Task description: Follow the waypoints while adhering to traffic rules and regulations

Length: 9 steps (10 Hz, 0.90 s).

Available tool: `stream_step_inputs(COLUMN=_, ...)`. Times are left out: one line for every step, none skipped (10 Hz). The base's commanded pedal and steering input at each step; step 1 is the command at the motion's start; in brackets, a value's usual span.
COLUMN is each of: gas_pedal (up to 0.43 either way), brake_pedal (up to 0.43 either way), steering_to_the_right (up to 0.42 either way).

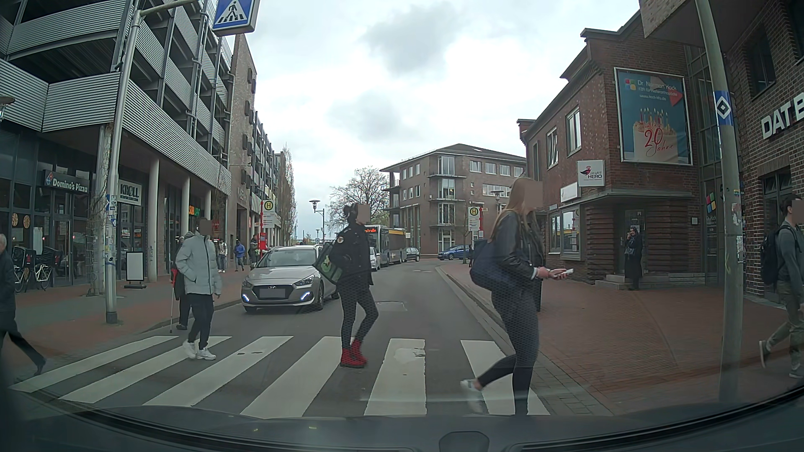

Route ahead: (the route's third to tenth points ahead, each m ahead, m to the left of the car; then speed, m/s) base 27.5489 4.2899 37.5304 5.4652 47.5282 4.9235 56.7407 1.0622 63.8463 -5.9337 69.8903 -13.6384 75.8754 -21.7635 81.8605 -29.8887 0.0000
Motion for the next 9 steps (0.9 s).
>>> stream_step_inputs(gas_pedal=0.0, brake_pedal=0.274, steering_to_the_right=-0.001)
stream_step_inputs(gas_pedal=0.0, brake_pedal=0.274, steering_to_the_right=-0.001)
stream_step_inputs(gas_pedal=0.0, brake_pedal=0.274, steering_to_the_right=-0.001)
stream_step_inputs(gas_pedal=0.0, brake_pedal=0.274, steering_to_the_right=-0.001)
stream_step_inputs(gas_pedal=0.0, brake_pedal=0.274, steering_to_the_right=-0.001)
stream_step_inputs(gas_pedal=0.0, brake_pedal=0.274, steering_to_the_right=-0.001)
stream_step_inputs(gas_pedal=0.0, brake_pedal=0.274, steering_to_the_right=-0.001)
stream_step_inputs(gas_pedal=0.0, brake_pedal=0.274, steering_to_the_right=-0.001)
stream_step_inputs(gas_pedal=0.0, brake_pedal=0.274, steering_to_the_right=-0.001)
